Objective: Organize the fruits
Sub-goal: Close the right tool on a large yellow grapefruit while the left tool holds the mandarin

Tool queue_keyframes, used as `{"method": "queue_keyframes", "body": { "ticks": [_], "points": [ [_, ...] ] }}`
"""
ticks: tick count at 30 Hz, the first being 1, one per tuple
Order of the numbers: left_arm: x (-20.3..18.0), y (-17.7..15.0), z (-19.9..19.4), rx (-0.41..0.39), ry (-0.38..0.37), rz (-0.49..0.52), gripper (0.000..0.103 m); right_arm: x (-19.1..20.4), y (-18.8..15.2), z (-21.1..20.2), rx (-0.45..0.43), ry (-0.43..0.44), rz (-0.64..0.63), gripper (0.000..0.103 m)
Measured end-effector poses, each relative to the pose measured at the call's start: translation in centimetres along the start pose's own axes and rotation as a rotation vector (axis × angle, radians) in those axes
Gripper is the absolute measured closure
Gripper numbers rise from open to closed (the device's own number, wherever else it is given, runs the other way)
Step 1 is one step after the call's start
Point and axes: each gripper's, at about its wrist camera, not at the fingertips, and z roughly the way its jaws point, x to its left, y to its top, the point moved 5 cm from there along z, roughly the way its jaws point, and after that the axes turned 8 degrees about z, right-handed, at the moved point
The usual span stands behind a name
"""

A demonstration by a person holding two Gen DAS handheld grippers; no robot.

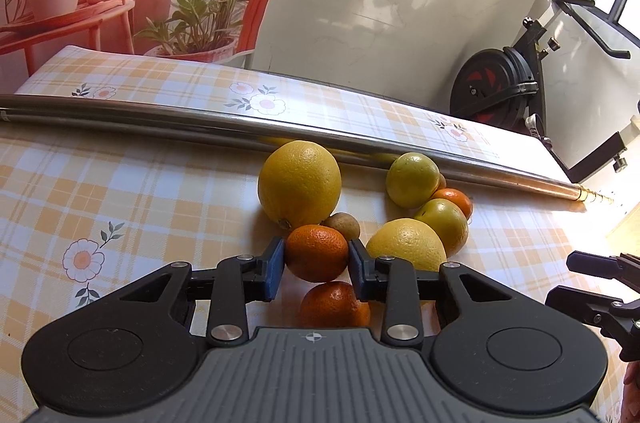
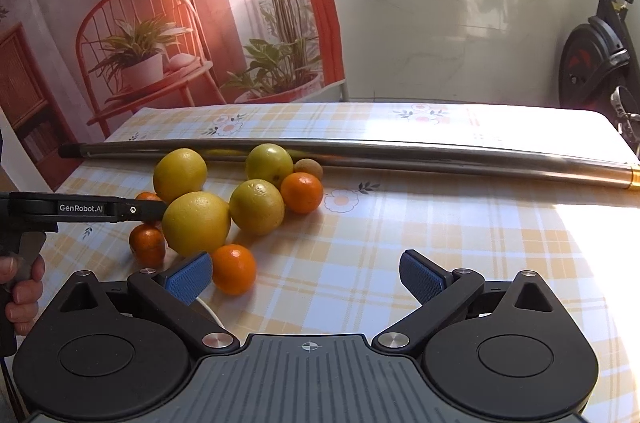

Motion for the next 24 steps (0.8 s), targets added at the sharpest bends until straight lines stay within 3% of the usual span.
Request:
{"method": "queue_keyframes", "body": {
  "ticks": [8,15,24],
  "points": [
    [0.0,-0.4,-3.3,-0.045,0.017,0.043,0.067,3.7,1.0,1.2,0.023,0.085,-0.129,0.023],
    [0.5,-1.1,-5.0,-0.071,0.01,0.033,0.067,8.7,1.8,3.5,0.081,0.19,-0.381,0.038],
    [1.0,-2.1,-6.1,-0.088,0.01,0.018,0.067,11.5,2.2,6.6,0.187,0.182,-0.538,0.047]
  ]
}}
